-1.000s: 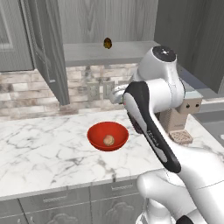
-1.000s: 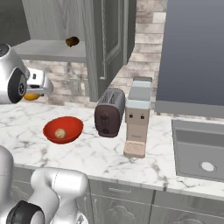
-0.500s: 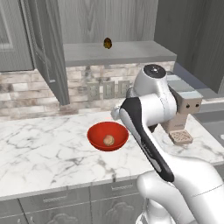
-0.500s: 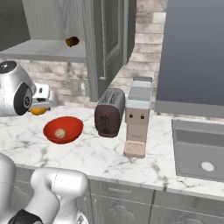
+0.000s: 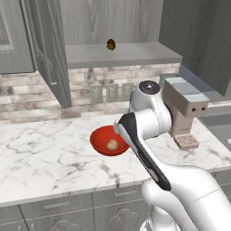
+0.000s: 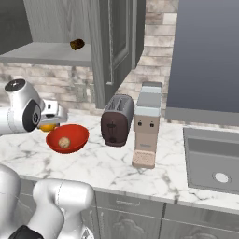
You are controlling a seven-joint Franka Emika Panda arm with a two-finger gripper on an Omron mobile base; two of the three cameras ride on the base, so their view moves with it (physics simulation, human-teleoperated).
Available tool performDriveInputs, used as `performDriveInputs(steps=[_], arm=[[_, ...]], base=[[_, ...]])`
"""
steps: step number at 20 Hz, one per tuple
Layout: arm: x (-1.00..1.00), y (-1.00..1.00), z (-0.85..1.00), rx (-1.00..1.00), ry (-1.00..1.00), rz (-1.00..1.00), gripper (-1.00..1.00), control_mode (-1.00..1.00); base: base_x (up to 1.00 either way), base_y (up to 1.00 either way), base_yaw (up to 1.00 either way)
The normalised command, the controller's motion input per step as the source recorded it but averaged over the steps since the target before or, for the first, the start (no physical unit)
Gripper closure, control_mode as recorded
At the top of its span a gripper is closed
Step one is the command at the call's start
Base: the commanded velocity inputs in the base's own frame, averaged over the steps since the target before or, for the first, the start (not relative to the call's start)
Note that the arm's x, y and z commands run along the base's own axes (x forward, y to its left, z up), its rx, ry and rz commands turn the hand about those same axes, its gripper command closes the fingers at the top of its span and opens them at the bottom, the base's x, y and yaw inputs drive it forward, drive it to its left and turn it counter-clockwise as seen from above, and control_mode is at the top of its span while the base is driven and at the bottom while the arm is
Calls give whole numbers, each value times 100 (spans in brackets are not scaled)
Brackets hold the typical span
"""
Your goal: Open the cabinet. Pick the orange and peach from the cabinet and place them into the bowl. Then close the cabinet.
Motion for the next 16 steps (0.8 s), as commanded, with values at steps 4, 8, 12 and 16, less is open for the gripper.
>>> performDriveInputs(steps=[4, 8, 12, 16], arm=[[41, 0, -30, -1, 1, 0, 100, -100], [41, 0, -24, 0, 2, 0, 100, -100], [36, 0, -26, 0, 1, 0, 100, -100], [30, 0, -30, 0, 1, 0, 100, -100]], base=[[0, 0, 0], [0, 0, 0], [0, 0, 0], [0, 0, 0]])
